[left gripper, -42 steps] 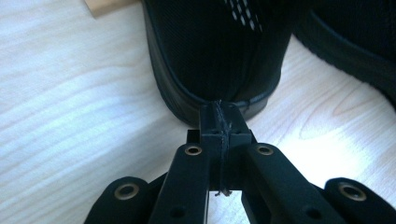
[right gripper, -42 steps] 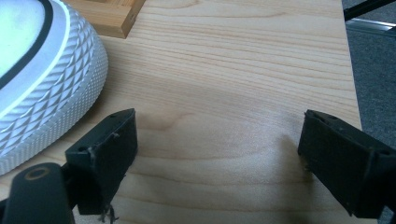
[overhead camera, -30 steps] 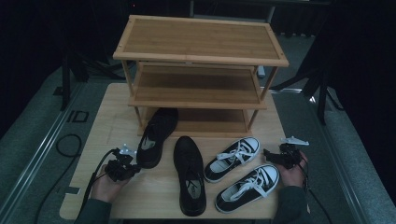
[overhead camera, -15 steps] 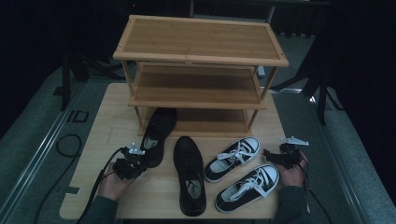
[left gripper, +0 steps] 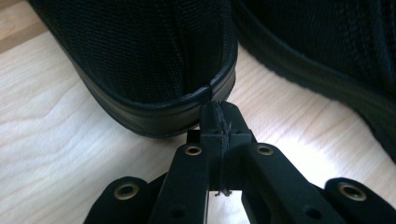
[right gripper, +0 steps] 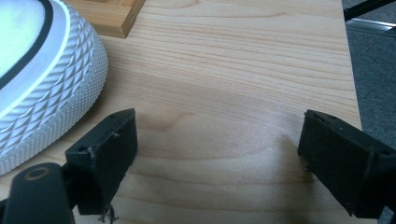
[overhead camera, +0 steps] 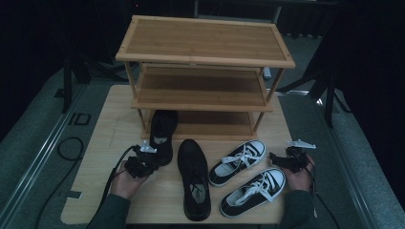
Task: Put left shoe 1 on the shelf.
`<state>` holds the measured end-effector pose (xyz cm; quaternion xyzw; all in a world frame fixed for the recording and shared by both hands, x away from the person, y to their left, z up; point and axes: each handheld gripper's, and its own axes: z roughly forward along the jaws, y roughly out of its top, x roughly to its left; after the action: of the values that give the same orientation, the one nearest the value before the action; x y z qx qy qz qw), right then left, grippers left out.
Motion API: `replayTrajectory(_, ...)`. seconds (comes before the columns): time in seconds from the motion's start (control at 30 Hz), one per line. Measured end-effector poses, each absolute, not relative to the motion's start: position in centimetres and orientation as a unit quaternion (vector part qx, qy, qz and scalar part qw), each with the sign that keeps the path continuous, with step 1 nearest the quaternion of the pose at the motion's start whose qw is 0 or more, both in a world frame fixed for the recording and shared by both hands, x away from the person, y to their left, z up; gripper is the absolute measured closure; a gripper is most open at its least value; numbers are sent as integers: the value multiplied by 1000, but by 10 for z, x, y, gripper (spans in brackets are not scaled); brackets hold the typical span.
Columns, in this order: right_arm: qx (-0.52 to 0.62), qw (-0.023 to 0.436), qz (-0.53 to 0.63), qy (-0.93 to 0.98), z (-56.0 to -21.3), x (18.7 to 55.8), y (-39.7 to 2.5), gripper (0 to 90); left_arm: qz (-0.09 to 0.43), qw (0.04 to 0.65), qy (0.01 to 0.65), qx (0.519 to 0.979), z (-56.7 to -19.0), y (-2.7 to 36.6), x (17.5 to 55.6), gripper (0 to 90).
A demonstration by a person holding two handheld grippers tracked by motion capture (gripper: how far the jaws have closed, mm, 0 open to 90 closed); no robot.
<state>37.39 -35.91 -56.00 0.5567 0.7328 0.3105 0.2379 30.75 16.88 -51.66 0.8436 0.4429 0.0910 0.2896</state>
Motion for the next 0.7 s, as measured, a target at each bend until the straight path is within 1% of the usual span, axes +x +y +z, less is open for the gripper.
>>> replayTrajectory(0.07,557,238,310,733,-560,374,-359,118,97,291,443,843,-516,166,310,897)
replayTrajectory(0.17,557,238,310,733,-560,374,-359,118,100,313,450,830,-509,167,318,897)
replayTrajectory(0.4,557,238,311,733,-560,374,-359,118,101,316,454,827,-505,167,325,897)
replayTrajectory(0.43,557,238,310,733,-560,374,-359,118,118,309,459,825,-504,167,326,897)
replayTrajectory(0.47,557,238,310,733,-560,374,-359,118,118,309,459,825,-504,167,326,897)
replayTrajectory(0.57,556,238,310,733,-560,374,-359,118,124,321,484,805,-500,177,331,897)
replayTrajectory(0.7,556,238,311,733,-560,374,-359,118,129,317,481,807,-500,176,335,896)
